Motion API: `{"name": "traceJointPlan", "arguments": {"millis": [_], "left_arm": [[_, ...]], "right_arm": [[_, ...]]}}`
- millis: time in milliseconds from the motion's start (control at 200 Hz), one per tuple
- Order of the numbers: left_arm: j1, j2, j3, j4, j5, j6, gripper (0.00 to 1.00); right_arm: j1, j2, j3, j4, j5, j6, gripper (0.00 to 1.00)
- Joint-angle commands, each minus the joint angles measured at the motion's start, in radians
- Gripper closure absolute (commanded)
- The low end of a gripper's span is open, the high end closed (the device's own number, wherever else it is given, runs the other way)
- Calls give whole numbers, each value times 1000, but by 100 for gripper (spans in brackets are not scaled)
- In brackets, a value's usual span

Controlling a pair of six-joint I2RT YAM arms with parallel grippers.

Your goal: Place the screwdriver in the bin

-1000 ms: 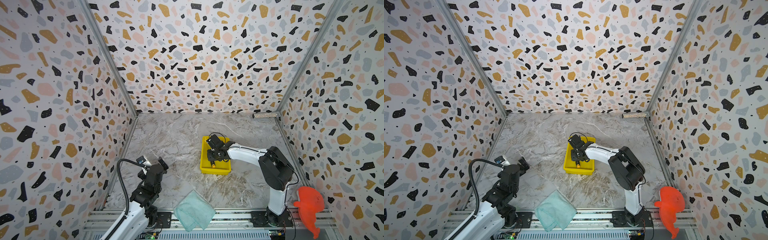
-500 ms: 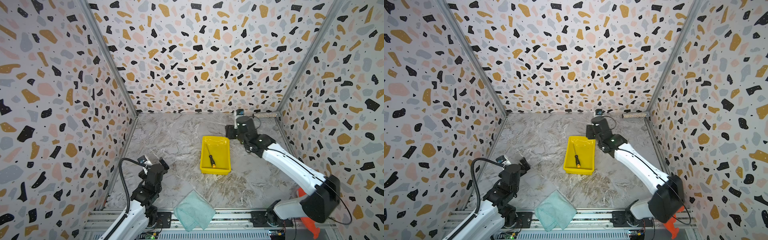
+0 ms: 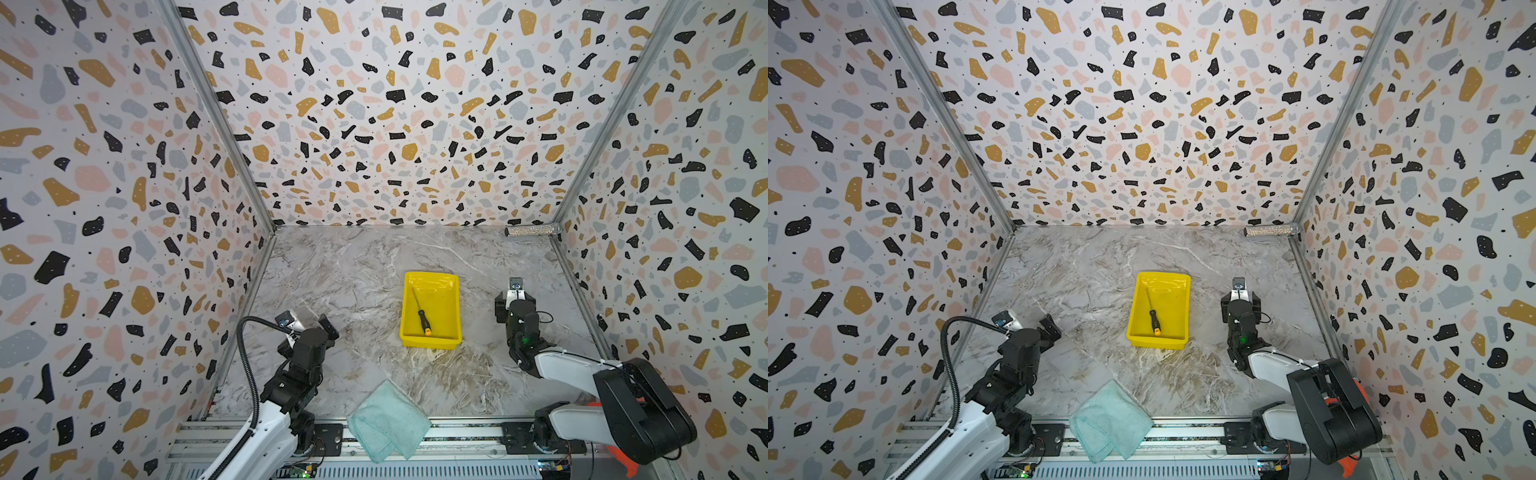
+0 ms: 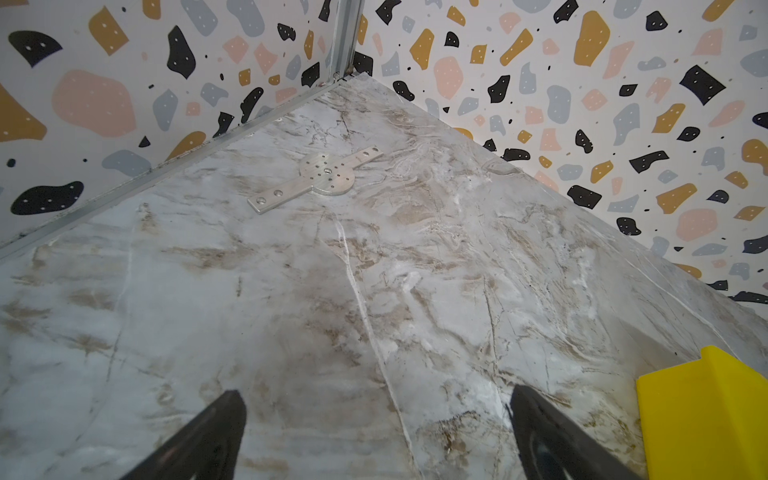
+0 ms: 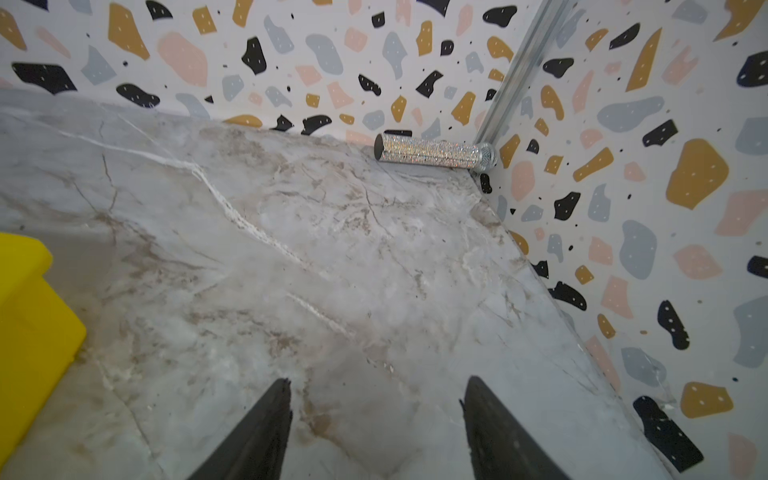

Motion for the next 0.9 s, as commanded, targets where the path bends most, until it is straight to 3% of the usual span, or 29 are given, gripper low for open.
{"name": "traceJointPlan", "arguments": {"millis": [0,365,611,656,776,896], "left_arm": [[2,-8,-11,21,0,19,0],[2,-8,-11,23,-3,16,0],[1,-7,-11,23,-6,14,0],[2,-5,-12,23,-6,14,0],[2,-1,-11,23,-2,14,0],[2,6,-11,26,10,17,0]], "right_arm": [[-30,25,37,154,-4,-32,32],[-71,79,42,136,-74,-60,27],[-88,154,-117,452,-101,-64,25],[-92,139,-116,424,-106,-47,25],[-142,127,-134,430,-174,-4,24],[-219,123,-207,526,-317,45,23]]}}
